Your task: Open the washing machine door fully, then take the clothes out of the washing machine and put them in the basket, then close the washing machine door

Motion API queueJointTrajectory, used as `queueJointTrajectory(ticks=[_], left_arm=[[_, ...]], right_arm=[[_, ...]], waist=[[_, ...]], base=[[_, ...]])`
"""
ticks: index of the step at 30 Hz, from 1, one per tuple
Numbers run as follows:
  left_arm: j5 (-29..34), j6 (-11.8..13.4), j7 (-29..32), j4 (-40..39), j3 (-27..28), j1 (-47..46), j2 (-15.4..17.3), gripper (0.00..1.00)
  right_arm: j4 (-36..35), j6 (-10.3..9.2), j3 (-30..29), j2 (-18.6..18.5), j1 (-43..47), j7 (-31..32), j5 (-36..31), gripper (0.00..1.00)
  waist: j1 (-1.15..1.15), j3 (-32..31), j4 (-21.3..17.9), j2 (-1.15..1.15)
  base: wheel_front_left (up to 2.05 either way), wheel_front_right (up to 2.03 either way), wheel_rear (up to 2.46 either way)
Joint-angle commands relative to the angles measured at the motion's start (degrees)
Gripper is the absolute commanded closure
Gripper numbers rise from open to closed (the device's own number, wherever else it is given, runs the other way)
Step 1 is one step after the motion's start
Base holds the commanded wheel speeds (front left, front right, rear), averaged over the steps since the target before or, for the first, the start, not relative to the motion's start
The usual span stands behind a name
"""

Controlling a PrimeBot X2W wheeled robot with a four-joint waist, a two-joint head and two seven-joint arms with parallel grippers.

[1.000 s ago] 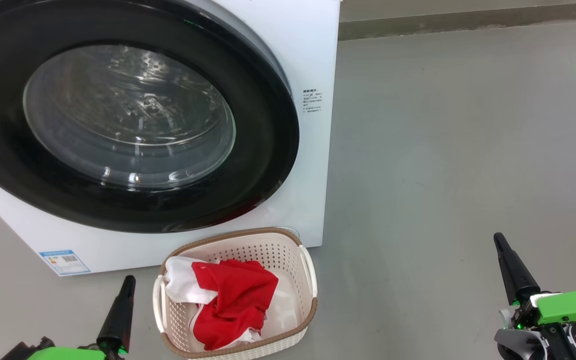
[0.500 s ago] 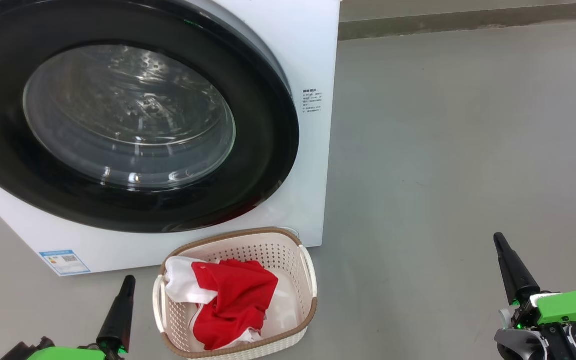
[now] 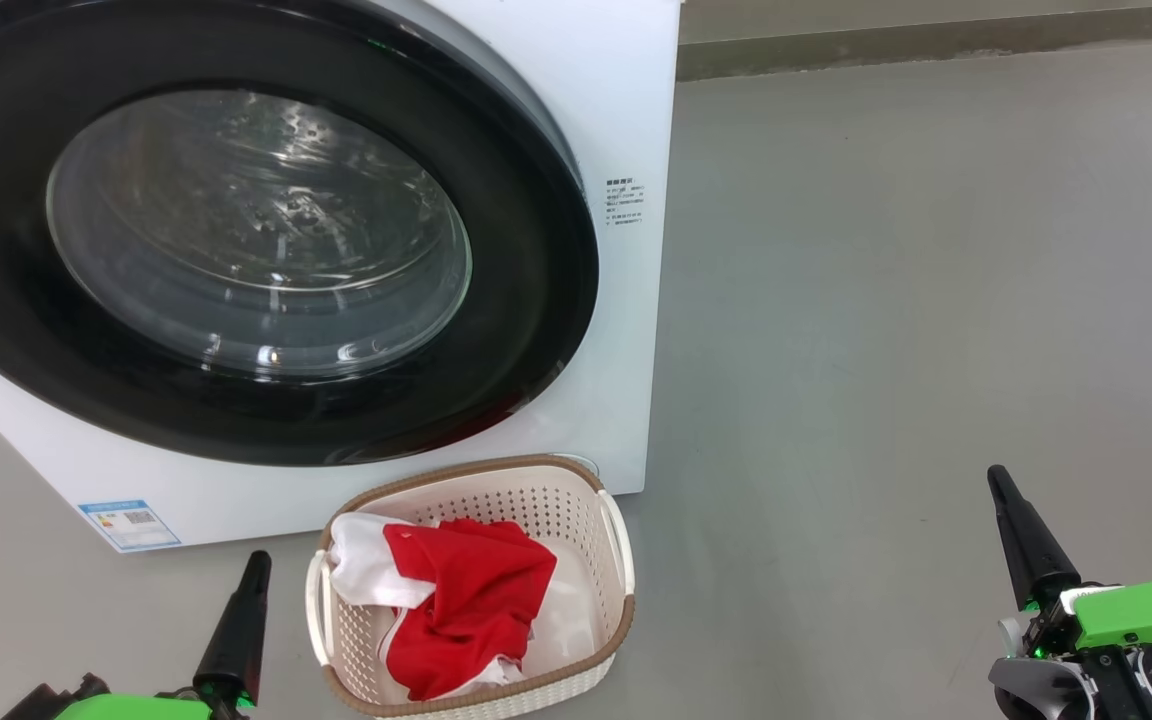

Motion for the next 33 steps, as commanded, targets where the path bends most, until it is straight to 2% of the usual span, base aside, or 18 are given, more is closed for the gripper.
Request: queueJointTrajectory(ticks=[1,33], left_arm=[[-0.35,-0.39,0.24,-1.5,2.07,-2.27,1.04,1.0],[-0.36,-0.39,0.23,-1.5,2.06,-2.27,1.04,1.0]], right_arm=[[-1.74,-0.03,0.68,-0.28,-2.36,0.36,-0.03,1.0],[-1.74,-0.03,0.66,-0.27,-2.37,0.38,-0.05,1.0]], waist=[[0.0,0.0,0.0,0.0],[0.0,0.0,0.0,0.0]], base=[[0.0,0.0,0.0],[0.0,0.0,0.0]])
